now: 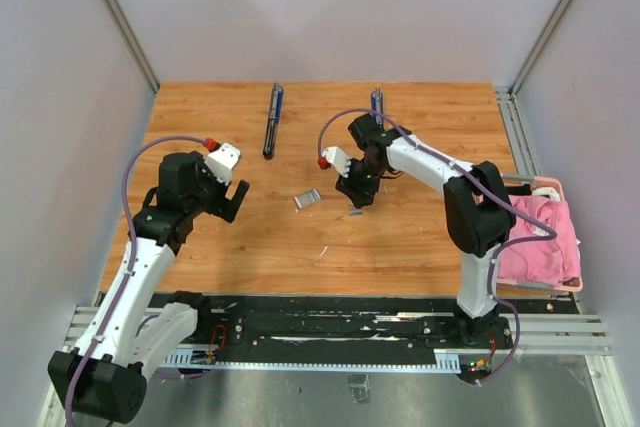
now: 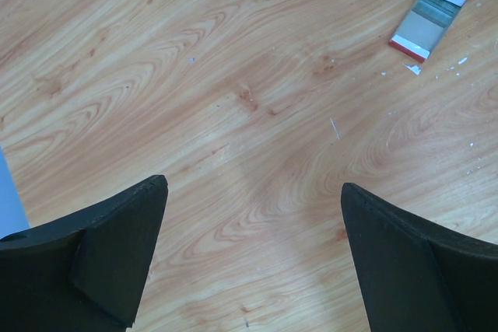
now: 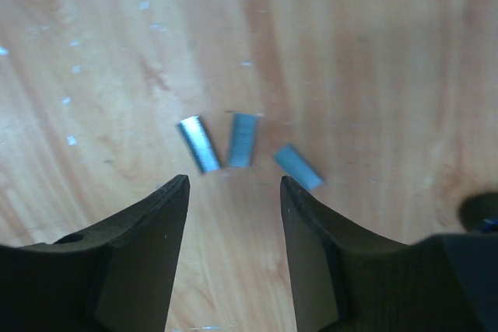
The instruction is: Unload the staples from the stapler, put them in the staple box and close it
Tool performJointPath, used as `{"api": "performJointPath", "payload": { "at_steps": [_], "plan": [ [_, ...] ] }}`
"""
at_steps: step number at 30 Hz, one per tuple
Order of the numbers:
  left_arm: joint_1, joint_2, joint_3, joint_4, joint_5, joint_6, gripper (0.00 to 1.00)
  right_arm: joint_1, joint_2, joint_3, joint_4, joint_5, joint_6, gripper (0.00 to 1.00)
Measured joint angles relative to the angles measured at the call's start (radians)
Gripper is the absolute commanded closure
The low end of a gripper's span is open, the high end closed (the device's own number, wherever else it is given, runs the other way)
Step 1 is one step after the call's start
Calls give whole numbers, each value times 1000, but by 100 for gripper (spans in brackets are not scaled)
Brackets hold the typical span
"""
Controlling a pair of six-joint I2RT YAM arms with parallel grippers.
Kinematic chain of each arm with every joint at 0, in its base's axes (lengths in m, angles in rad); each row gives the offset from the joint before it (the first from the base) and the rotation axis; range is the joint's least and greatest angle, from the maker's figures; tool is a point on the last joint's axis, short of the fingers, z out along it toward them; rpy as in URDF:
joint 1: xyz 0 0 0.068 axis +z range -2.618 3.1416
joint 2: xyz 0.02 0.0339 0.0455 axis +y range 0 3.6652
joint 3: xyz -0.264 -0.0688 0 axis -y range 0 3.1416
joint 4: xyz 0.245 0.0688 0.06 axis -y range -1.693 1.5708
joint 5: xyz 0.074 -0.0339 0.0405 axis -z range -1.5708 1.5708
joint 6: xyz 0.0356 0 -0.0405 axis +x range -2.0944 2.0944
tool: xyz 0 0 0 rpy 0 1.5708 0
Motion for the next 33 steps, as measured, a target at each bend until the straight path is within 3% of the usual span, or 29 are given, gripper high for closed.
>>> {"api": "performJointPath", "payload": {
  "at_steps": [16,27,33],
  "plan": [
    [0,-5,0,0,0,-3,2,27,-66,-74,-28,-87,-126,65],
    [0,-4,0,0,0,-4,2,51,2,-13,-63,-81,-231,83],
    [0,-3,0,0,0,-4,2,60,45,17,-95,-101,-313,84]
  ]
}}
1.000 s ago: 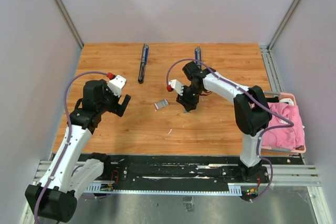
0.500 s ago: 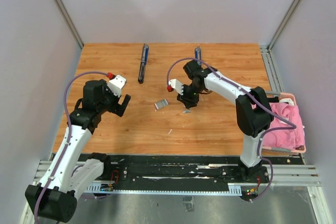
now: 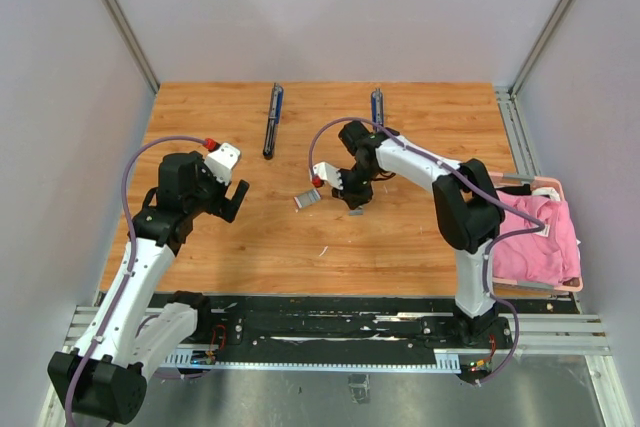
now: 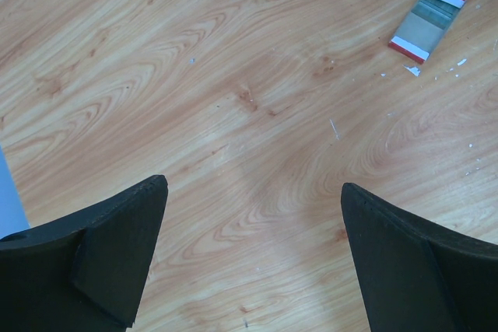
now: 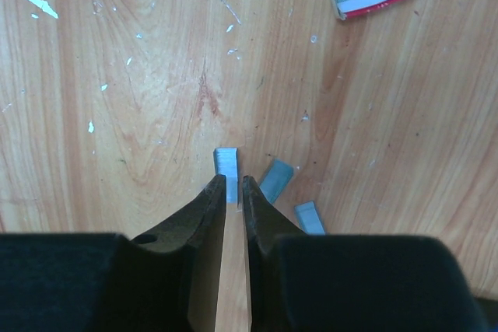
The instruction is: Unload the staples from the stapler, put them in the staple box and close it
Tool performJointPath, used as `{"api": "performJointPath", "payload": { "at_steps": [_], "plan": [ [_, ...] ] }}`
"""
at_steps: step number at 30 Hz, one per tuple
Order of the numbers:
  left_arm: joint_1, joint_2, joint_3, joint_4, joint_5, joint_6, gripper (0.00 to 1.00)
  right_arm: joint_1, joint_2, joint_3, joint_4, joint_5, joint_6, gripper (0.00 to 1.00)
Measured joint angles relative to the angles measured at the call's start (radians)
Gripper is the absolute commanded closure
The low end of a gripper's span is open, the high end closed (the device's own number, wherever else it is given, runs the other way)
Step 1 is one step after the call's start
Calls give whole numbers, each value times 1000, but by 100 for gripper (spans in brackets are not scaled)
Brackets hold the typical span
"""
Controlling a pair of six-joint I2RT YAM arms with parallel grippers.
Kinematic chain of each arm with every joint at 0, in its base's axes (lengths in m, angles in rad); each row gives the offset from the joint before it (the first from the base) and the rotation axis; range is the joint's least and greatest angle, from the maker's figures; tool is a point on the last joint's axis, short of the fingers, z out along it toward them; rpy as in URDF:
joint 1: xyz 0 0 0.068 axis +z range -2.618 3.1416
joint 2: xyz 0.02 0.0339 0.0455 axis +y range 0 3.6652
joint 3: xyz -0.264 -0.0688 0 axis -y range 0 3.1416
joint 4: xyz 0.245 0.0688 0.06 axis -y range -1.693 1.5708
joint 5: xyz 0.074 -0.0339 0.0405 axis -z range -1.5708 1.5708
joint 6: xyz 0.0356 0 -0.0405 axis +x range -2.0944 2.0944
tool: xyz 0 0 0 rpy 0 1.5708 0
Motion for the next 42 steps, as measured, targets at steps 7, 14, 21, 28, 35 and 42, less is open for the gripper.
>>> {"api": "performJointPath", "payload": {
  "at_steps": [7,14,21,28,35,42],
  "plan": [
    [0,0,0,0,0,0,2,0,43,30,-38,-18,-53,84],
    [0,0,-2,0,0,0,2,0,48,35,-47,-16,-68,88],
    [0,0,-2,0,0,0,2,0,65,35,-43,-11,-68,90],
    [0,0,-2,0,0,0,2,0,84,35,-39,10,-54,91],
    [0,0,-2,0,1,0,2,0,86,35,-35,14,-44,92],
    [0,0,-2,0,0,0,2,-1,86,35,-34,15,-38,92]
  ]
}}
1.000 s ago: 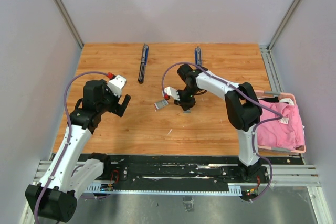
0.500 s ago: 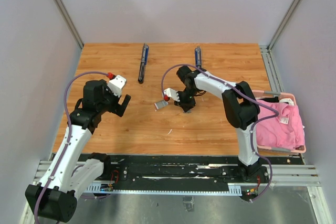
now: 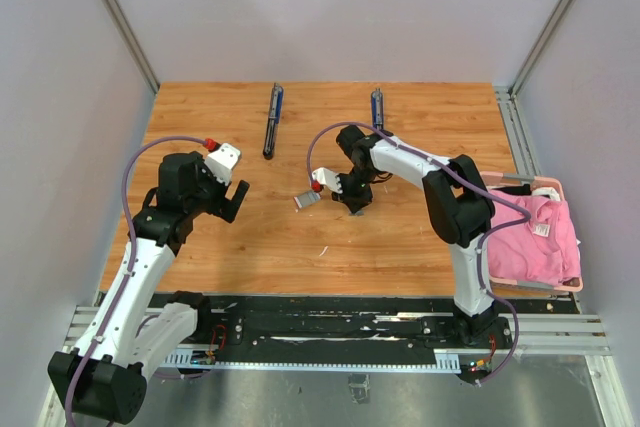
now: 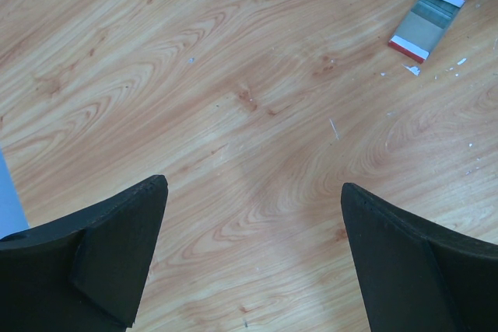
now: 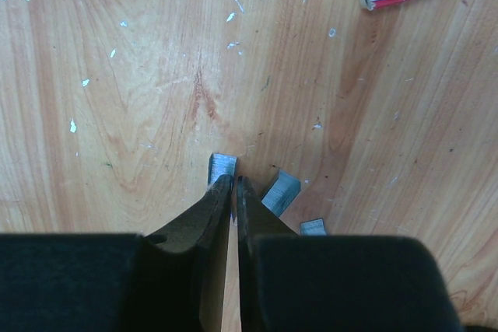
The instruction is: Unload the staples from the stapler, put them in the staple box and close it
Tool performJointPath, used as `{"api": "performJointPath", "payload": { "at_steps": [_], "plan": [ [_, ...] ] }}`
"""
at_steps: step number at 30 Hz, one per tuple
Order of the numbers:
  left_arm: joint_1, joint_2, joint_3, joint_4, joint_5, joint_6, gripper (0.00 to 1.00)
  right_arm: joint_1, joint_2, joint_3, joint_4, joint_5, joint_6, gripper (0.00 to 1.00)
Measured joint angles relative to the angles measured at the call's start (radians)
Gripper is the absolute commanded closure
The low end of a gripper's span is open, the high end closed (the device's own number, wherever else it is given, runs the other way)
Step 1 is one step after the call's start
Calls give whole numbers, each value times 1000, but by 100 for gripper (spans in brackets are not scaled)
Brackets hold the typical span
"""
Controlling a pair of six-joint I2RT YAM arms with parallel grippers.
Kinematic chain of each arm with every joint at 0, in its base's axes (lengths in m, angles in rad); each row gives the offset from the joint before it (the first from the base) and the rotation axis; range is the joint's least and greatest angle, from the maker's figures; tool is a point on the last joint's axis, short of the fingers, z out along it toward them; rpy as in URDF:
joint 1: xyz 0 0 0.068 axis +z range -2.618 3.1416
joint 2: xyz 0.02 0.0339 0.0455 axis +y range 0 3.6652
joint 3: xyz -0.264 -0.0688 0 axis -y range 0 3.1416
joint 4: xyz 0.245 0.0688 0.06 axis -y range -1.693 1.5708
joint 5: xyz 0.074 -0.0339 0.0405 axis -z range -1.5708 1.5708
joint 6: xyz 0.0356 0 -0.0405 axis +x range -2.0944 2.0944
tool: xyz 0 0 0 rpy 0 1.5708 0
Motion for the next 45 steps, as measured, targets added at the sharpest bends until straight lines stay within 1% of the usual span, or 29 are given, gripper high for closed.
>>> {"api": "performJointPath", "payload": {
  "at_steps": [17,26,33,40,45],
  "plan": [
    [0,0,0,0,0,0,2,-7,0,0,-2,18,0,91],
    [0,0,0,0,0,0,2,-7,0,0,-3,17,6,89],
    [0,0,0,0,0,0,2,-7,0,0,-3,15,10,90],
    [0,0,0,0,0,0,2,-4,0,0,-2,13,26,99],
    [0,0,0,0,0,0,2,5,0,0,-2,16,39,99]
  ]
}}
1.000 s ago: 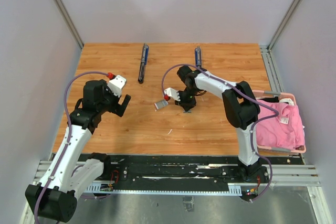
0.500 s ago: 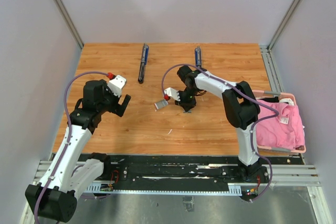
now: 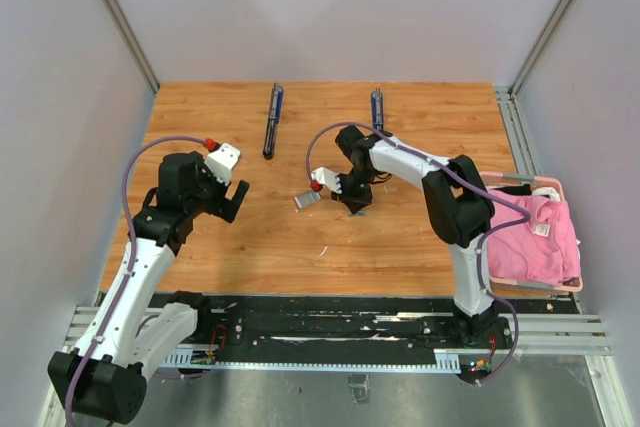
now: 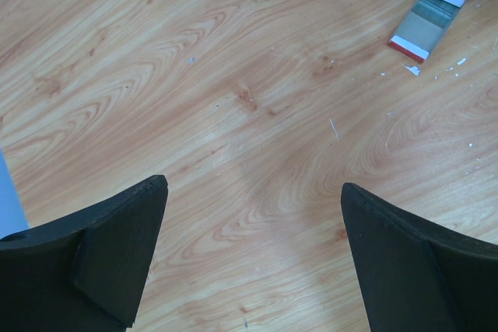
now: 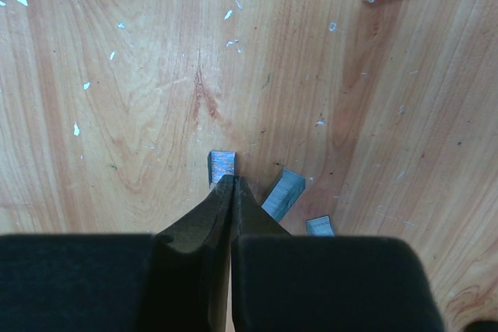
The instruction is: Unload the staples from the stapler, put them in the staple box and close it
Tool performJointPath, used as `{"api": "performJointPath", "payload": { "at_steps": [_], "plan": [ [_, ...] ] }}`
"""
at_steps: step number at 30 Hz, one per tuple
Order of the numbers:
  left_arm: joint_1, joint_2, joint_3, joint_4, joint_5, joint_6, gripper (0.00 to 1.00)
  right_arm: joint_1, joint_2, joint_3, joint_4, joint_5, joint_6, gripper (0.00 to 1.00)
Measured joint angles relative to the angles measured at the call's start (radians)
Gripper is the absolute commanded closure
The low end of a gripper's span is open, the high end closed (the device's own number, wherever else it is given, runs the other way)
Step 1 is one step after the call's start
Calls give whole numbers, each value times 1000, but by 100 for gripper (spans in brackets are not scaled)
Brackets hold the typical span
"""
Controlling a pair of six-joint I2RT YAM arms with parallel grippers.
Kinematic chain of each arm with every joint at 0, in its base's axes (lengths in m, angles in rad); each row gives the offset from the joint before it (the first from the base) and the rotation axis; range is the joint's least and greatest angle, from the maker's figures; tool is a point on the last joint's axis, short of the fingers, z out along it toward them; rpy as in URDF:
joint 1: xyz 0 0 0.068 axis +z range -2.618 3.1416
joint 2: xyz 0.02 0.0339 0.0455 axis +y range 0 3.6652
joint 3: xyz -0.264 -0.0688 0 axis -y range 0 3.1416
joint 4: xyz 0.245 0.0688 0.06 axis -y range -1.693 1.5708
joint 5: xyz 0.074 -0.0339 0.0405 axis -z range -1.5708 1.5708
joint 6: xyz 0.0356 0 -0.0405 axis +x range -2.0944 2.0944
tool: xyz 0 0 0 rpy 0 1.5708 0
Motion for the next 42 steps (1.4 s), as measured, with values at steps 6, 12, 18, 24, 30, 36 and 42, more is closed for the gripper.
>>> {"api": "performJointPath", "payload": {
  "at_steps": [6,12,18,24,30,36,42],
  "plan": [
    [0,0,0,0,0,0,2,3,0,0,2,21,8,99],
    [0,0,0,0,0,0,2,2,-17,-12,21,46,16,99],
    [0,0,0,0,0,0,2,2,-35,-13,24,47,23,99],
    [0,0,0,0,0,0,2,2,-38,-28,24,50,28,100],
    [0,0,0,0,1,0,2,2,-61,-68,46,63,43,99],
    [0,0,0,0,1,0,2,2,-62,-71,59,67,62,99],
    [0,0,0,0,1,0,2,2,-62,-70,64,61,84,99]
  ]
}}
